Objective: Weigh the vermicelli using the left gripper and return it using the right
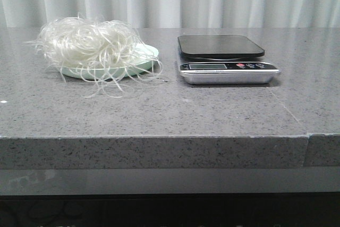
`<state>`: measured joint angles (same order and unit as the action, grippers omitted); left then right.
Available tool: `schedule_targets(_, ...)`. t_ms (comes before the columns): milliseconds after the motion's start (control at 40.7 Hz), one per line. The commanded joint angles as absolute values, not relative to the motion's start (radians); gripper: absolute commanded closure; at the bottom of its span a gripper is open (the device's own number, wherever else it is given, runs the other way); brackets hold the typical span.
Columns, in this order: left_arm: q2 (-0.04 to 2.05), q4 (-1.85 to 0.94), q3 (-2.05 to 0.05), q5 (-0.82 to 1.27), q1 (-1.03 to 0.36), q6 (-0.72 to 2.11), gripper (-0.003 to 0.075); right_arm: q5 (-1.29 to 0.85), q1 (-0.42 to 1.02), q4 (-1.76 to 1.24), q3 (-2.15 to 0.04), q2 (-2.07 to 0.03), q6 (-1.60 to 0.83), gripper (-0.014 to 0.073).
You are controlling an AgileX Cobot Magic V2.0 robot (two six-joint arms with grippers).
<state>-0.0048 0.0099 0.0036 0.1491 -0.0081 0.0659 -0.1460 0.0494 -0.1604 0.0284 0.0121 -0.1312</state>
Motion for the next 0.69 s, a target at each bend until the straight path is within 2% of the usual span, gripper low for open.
schedule_targets(0, -0.022, 0.008, 0.011, 0.073, -0.007, 0.062, 0.0582, -0.071, 0.046, -0.164, 0.020, 0.026, -0.134, 0.0437)
schedule_targets(467, -0.022, 0.008, 0.011, 0.063, -0.007, 0.062, 0.0582, -0.071, 0.046, -0.164, 0.020, 0.026, -0.134, 0.0437)
schedule_targets(664, -0.022, 0.008, 0.011, -0.068, -0.007, 0.062, 0.0582, -0.071, 0.046, -0.164, 0.020, 0.026, -0.134, 0.0437)
